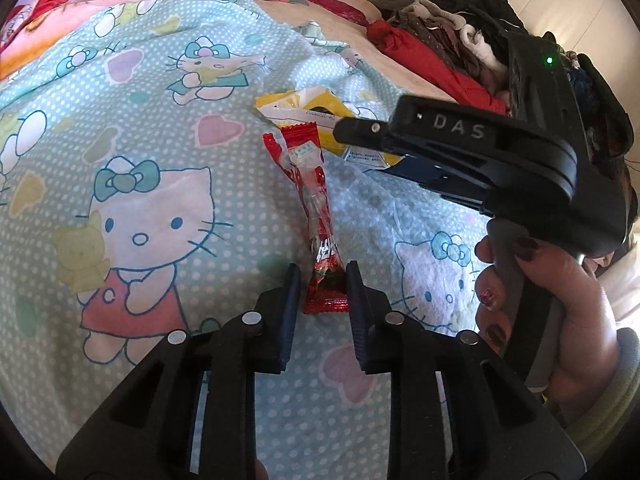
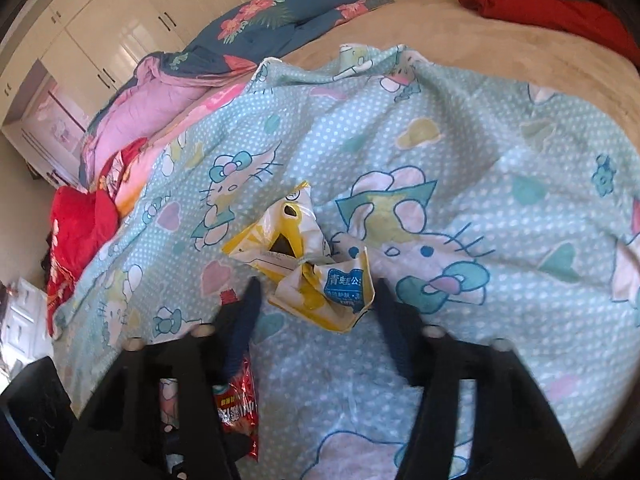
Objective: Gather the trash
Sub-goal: 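Grasp the red stick wrapper with the left gripper while the right gripper grasps the yellow wrapper, then carry the red and yellow wrappers with both grippers over the bin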
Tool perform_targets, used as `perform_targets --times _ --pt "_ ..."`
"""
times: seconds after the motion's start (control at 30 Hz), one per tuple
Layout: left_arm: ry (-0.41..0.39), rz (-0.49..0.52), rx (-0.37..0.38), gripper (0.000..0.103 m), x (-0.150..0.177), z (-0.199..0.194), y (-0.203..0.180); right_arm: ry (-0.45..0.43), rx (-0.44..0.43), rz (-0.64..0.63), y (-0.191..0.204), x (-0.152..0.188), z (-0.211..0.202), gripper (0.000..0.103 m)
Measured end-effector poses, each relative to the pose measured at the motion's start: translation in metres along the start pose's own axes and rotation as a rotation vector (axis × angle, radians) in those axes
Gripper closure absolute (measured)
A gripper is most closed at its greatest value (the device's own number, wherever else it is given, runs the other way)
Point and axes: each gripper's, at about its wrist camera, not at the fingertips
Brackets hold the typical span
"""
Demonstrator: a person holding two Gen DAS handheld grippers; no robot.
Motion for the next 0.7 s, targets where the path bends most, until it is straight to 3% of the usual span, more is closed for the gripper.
perform_targets --times 0.7 --pt "-0.034 0.031 0.000 0.097 0.000 -0.022 -0.009 -0.190 0.052 0.074 -0.012 0.047 -0.095 0.066"
Point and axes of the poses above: each gripper's, at about its wrist camera, not at the fingertips, and z roughly the way its jaws point, y to its left, x to its underside, and after that the axes turned 5 degrees about -z, right-handed
